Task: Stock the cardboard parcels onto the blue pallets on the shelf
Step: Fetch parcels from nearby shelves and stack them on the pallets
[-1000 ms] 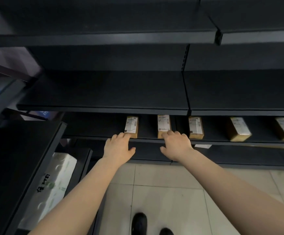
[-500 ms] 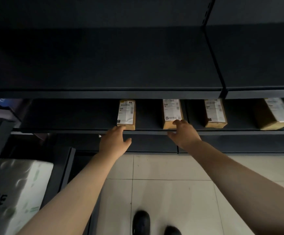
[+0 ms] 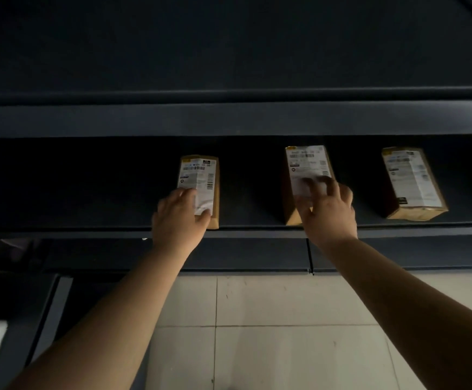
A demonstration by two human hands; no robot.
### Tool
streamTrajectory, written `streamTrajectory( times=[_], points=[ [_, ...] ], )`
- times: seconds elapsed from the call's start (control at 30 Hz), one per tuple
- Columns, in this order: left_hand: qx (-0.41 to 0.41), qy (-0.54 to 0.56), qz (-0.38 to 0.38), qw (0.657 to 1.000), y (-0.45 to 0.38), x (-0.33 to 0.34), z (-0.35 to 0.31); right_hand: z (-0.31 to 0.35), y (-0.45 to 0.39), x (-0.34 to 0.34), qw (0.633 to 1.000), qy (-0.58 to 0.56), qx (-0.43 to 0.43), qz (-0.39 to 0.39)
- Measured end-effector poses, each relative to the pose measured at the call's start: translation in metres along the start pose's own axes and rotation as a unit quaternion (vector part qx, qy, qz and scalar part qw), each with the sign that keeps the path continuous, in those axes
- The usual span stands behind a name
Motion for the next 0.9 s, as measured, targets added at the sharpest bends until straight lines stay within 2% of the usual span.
streamTrajectory(
  times=[0.1,0.2,0.3,0.37,0.5,0.6,0.77,0.9],
  points=[
    [-0.048,0.072,-0.002,0.996,-0.007,0.019,0.008,0.002,-0.004,0.008,0.996,-0.06,0.018,-0.068],
    [-0.105,0.157,-0.031,0.982,-0.011,0.031,0.015,0.003,-0.006,0.016,0.967,-0.215,0.1,-0.09],
    [-0.197,0.263,-0.027,0.944,-0.017,0.041,0.025,0.004,-0.009,0.028,0.9,-0.38,0.211,-0.038],
    [-0.208,0.307,0.008,0.929,-0.02,0.048,0.027,0.007,-0.011,0.04,0.87,-0.435,0.23,0.02],
    [-0.199,0.36,0.054,0.91,-0.015,0.057,0.019,0.02,-0.008,0.056,0.854,-0.473,0.185,0.111],
    [-0.2,0.39,0.044,0.898,-0.01,0.06,0.015,0.026,-0.005,0.061,0.837,-0.505,0.179,0.112],
    [-0.208,0.395,0.037,0.894,0.007,0.061,0.016,0.028,0.005,0.062,0.834,-0.511,0.178,0.11],
    [-0.203,0.431,0.031,0.879,0.032,0.049,0.023,0.026,0.025,0.061,0.806,-0.546,0.193,0.121]
  ],
)
Point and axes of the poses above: each hand's wrist, its own y-axis away from the middle knuckle, its own x-axis out of the palm, z = x × y, the point moved 3 cm from there along -y, towards the middle knuckle, and after that the axes turned 6 degrees about -z, right-handed, at the moved point
